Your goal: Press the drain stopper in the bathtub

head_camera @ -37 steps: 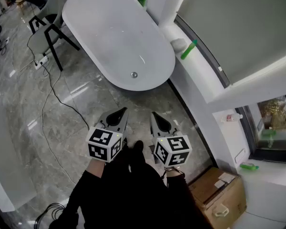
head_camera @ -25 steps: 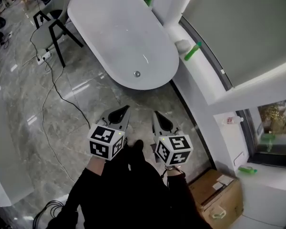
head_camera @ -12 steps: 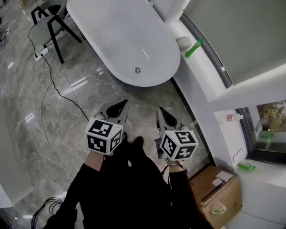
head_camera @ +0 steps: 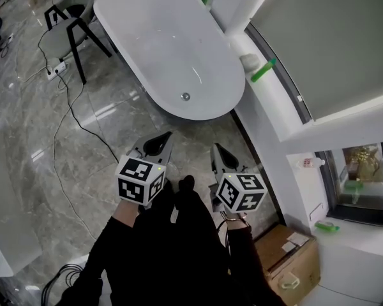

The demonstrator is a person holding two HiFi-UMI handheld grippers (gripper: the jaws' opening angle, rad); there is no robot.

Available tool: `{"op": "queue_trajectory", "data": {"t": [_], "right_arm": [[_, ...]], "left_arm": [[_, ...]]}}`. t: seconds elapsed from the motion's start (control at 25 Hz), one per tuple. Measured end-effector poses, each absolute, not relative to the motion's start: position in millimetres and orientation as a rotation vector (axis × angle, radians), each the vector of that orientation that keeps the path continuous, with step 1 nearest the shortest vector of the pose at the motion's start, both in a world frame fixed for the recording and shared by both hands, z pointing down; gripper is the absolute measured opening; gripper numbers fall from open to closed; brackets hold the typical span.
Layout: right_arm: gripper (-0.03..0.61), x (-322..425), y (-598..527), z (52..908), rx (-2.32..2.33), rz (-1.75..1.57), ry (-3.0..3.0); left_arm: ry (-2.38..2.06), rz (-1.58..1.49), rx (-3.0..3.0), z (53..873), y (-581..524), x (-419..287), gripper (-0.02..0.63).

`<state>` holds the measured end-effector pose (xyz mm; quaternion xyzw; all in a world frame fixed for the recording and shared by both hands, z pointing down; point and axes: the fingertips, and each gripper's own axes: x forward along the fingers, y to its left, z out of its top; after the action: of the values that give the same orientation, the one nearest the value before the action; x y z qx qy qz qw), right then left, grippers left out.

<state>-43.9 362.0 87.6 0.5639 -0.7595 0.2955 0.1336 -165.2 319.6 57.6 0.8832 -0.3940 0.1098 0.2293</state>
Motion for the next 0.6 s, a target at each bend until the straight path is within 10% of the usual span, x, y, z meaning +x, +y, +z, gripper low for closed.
{"op": "queue_trajectory", "data": {"t": [0.6], "right_arm": [[0.002,-25.2,319.1,95.0,1.644,0.883,-2.198]], "left_arm": [[-1.079,0.337,2.439,65.2,277.5,-146.5,0.005]]}}
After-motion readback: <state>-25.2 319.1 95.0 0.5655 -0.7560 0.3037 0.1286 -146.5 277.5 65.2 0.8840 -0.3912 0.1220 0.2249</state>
